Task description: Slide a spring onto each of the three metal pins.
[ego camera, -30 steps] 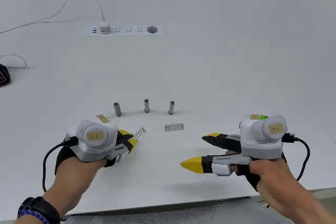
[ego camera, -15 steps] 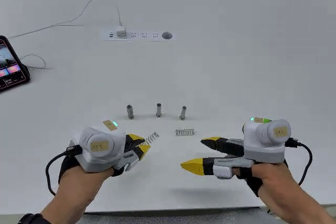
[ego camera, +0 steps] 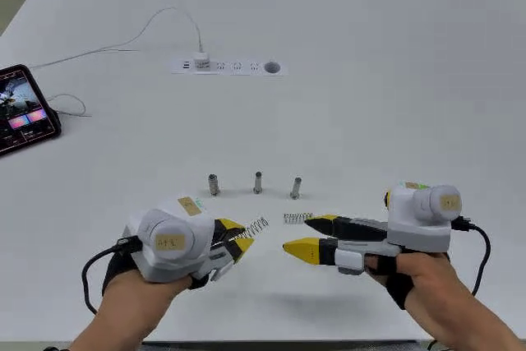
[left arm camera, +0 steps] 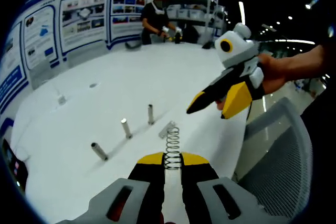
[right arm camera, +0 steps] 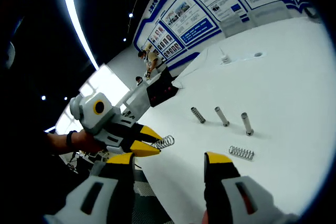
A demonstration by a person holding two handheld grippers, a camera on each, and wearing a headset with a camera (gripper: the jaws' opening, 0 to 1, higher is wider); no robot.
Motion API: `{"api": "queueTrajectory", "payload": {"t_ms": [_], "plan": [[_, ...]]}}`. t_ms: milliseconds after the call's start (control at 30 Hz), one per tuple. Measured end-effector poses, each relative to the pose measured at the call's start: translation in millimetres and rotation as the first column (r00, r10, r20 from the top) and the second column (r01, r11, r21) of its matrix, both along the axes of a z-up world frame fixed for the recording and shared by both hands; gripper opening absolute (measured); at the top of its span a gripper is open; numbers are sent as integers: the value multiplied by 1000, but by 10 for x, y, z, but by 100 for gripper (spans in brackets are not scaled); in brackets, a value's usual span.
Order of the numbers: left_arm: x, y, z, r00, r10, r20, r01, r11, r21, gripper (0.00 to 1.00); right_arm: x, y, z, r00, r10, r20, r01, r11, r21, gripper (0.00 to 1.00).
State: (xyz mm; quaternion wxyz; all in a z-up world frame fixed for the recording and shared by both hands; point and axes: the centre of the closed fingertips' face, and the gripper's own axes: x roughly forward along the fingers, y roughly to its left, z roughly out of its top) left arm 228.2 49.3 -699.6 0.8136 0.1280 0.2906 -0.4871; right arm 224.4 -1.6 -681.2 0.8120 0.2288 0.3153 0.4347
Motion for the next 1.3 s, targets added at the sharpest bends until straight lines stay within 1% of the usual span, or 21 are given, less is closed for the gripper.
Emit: {"api": "queueTrajectory", "payload": {"t_ms": [67,367,433,500,667,700,767,833,867,933,1033,1100,1200,1233,1300], "plan": [[-28,-45,31,1000,-11,4,11,1000,-6,10,14,42,14,1000,6,-11,-6,1000,18,52],[-130,-229,158,997,-65,29,66,998,-19,10,-3,178,52,999,47,-23,-45,997,61,41],[-154,-258,176,996,-77,36,77,997,-18,10,-7,189,49,998,50,-28,-49,997,63,36],[-175,-281,199,995,-86,42,87,996,-17,10,-21,208,65,998,57,-36,-54,995,79,31],[-199,-288,193,994,-97,44,97,995,-14,10,-44,223,63,996,70,-48,-65,994,92,22],[-203,-288,196,994,-98,44,99,995,-14,10,-50,225,64,996,73,-46,-68,993,91,21],[-209,-282,196,994,-99,42,100,995,-15,10,-51,217,41,997,71,-39,-68,995,72,18],[-224,-272,169,994,-107,36,107,994,-8,10,-67,220,48,996,78,-40,-75,994,78,16],[-228,-265,157,993,-109,37,110,994,-6,10,-61,225,62,996,79,-28,-77,994,80,15],[-232,-265,157,993,-113,31,113,994,-11,10,-79,232,50,996,83,-39,-80,994,73,15],[-225,-265,160,992,-125,36,125,992,-8,10,-86,232,69,996,82,-33,-80,994,73,15],[-213,-264,168,991,-129,37,129,992,-11,10,-78,226,84,996,83,-37,-79,993,83,14],[-201,-271,178,990,-136,38,137,990,-18,10,-59,228,173,996,85,-37,-80,990,112,12],[-195,-281,187,990,-136,28,137,990,-29,10,-57,236,187,995,89,-34,-85,991,104,12],[-185,-294,197,989,-143,33,144,989,-33,10,-45,225,198,995,100,-22,-97,991,89,12]]}}
